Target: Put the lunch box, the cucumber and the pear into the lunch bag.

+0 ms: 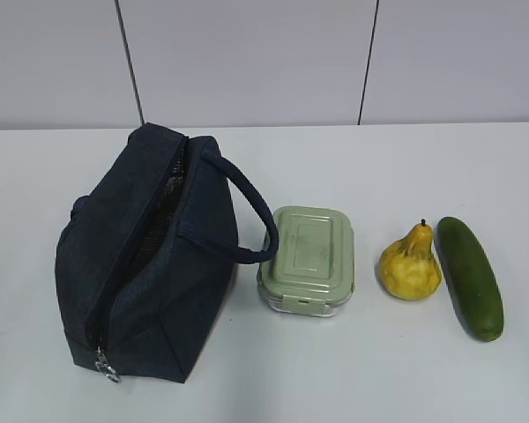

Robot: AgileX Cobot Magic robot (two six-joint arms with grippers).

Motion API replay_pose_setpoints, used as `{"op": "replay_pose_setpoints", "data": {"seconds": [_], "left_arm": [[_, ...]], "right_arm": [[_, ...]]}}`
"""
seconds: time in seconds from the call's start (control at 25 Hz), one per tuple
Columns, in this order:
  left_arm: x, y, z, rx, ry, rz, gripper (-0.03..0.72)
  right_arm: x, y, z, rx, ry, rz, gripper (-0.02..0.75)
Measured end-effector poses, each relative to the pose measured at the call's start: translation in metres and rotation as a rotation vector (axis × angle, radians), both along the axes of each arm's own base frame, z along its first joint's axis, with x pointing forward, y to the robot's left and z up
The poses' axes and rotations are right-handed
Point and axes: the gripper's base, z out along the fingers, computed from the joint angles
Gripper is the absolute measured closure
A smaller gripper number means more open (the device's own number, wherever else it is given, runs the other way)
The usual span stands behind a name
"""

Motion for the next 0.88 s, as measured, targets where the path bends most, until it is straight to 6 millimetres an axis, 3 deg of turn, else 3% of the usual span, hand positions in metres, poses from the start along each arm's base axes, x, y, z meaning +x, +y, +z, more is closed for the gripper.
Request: {"op": "replay_pose_setpoints", "data": {"seconds": [0.88], "left_arm": [[0.0, -0.0001, 0.0, -0.001, 0.0, -0.001, 0.346]], "right_arm": [[0.0, 0.0, 0.0, 0.0, 0.0, 0.0, 0.221]]}}
